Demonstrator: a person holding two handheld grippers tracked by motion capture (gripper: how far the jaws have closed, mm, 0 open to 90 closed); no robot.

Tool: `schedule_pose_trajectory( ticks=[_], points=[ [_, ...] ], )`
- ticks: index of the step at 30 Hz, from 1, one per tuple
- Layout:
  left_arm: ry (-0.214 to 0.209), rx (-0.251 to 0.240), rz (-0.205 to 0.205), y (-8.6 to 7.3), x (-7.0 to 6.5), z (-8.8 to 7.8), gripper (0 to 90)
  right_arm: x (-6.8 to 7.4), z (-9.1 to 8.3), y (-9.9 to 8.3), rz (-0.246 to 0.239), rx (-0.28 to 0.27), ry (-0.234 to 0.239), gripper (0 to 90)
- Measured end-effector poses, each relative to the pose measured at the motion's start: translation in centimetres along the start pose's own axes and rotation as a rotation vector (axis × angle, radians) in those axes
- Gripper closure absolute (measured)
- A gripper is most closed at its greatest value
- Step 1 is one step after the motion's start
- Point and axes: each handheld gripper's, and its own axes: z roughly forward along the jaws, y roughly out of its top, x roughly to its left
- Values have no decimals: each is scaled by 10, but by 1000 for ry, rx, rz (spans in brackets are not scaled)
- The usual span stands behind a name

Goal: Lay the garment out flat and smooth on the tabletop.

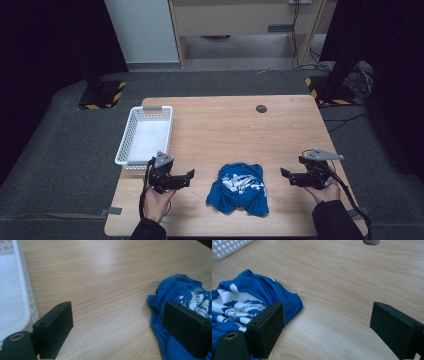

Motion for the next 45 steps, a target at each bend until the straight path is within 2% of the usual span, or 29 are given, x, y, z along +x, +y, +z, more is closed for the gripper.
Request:
schedule_pose_trajectory(
  ticks=[4,21,33,36,45],
  points=[
    [-4,11,17,4,-4,5,102,2,4,4,-4,1,9,126],
    [-20,2,60,15,-14,23,105,9,17,14,-23,-9,33,142],
    [-50,10,89,22,-20,36,102,17,29,21,-42,-2,53,145],
    [-64,8,82,23,-22,41,101,19,33,21,-53,5,58,148],
    [-84,24,75,25,-27,58,118,25,44,23,-43,12,66,163]
  ],
)
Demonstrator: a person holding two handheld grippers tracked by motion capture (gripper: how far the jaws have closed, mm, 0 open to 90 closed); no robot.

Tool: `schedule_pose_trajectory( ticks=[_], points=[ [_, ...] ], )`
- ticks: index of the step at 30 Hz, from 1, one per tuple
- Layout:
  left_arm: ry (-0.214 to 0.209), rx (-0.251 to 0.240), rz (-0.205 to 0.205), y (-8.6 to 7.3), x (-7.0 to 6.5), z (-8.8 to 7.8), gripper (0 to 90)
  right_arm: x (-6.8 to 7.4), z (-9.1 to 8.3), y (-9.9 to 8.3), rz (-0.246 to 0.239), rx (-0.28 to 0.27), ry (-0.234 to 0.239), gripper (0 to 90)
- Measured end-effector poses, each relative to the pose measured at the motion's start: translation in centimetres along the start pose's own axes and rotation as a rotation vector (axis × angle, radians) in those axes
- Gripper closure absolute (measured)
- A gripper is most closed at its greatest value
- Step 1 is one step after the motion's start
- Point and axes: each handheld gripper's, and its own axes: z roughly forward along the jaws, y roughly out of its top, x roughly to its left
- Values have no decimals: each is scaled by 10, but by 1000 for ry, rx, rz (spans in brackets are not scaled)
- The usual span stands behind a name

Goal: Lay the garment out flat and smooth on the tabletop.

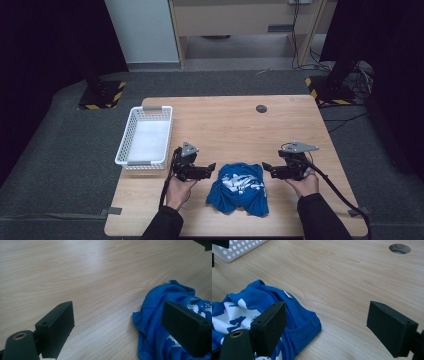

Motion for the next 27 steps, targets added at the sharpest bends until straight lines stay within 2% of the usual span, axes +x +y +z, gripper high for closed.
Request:
schedule_pose_trajectory(
  ticks=[12,16,21,27],
  points=[
    [-20,22,6,0,-6,18,148,1,12,-4,5,15,-13,170],
    [-31,31,1,0,-6,23,160,1,17,-6,7,40,-12,174],
    [-38,37,-2,0,-7,26,186,2,21,-9,17,43,-2,197],
    [-50,56,-8,-2,-7,32,216,3,30,-13,15,76,10,214]
  ],
)
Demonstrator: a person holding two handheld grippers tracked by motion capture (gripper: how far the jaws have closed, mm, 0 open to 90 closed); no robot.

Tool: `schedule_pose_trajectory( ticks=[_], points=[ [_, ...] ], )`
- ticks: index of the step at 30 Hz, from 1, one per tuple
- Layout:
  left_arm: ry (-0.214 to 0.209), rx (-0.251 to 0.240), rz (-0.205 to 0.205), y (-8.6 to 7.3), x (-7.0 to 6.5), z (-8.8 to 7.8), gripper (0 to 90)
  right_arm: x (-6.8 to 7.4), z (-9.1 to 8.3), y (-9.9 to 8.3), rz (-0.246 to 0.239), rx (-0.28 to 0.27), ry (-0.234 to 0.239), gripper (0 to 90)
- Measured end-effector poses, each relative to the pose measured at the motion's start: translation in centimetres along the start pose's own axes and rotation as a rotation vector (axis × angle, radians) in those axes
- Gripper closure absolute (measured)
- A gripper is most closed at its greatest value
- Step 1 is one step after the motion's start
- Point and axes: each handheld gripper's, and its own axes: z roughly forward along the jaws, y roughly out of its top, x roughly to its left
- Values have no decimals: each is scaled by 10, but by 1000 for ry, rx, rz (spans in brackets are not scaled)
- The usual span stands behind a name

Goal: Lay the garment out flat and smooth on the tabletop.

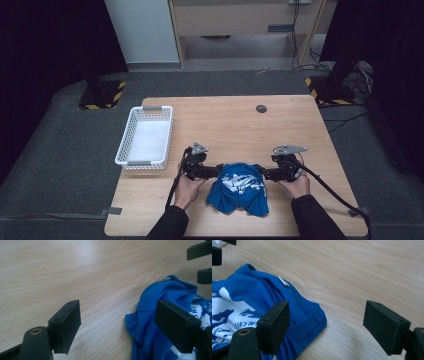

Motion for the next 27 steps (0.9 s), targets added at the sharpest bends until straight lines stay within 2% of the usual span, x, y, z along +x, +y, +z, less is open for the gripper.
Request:
schedule_pose_trajectory(
  ticks=[14,27],
  points=[
    [-24,49,-8,-5,-1,15,295,1,12,-7,-9,55,19,235],
    [-57,92,-31,-12,3,24,449,6,19,-13,-18,87,52,353]
  ],
)
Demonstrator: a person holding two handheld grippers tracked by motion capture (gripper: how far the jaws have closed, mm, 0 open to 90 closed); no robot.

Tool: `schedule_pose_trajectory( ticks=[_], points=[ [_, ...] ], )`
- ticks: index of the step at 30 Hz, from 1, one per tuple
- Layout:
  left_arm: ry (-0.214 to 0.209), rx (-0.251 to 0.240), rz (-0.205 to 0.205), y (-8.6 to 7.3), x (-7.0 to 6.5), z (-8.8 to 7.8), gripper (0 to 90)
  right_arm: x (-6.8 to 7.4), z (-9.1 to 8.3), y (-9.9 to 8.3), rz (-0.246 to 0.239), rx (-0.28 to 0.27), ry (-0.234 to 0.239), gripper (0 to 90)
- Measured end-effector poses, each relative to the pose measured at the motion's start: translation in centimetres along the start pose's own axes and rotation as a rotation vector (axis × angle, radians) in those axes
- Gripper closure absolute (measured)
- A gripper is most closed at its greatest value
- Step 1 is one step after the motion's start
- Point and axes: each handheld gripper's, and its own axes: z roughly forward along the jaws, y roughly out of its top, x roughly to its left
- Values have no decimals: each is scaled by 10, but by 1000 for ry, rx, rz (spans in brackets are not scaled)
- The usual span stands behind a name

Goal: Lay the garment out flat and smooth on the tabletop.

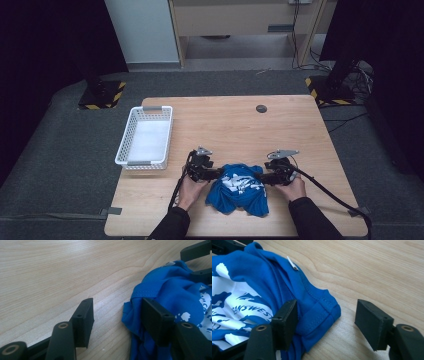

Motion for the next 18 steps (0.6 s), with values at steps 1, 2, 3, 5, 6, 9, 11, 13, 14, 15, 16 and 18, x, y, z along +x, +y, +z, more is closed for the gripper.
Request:
schedule_pose_trajectory(
  ticks=[1,2,3,5,6,9,11,13,14,15,16,18],
  points=[
    [-1,3,0,0,0,0,457,0,0,0,0,2,3,364],
    [-2,7,1,-1,0,1,465,0,1,0,1,5,8,381],
    [-3,8,-2,-1,0,2,475,0,1,0,2,8,13,395],
    [-8,15,-3,-2,0,3,493,1,1,-1,2,12,20,419],
    [-10,18,-3,-3,0,4,507,1,2,-1,1,17,23,438],
    [-16,25,-1,-3,0,5,541,2,3,-2,5,17,36,499],
    [-20,26,2,-4,-1,5,566,3,3,-2,4,16,43,528],
    [-27,29,5,-4,-1,6,600,3,3,-3,6,16,46,565],
    [-32,32,7,-5,-2,6,616,3,3,-3,7,15,47,586],
    [-38,35,10,-5,-2,7,640,4,3,-3,7,14,48,605],
    [-43,37,7,-5,-2,7,667,4,3,-3,10,15,51,626],
    [-49,40,11,-7,-3,8,704,5,3,-3,16,15,59,666]
  ],
)
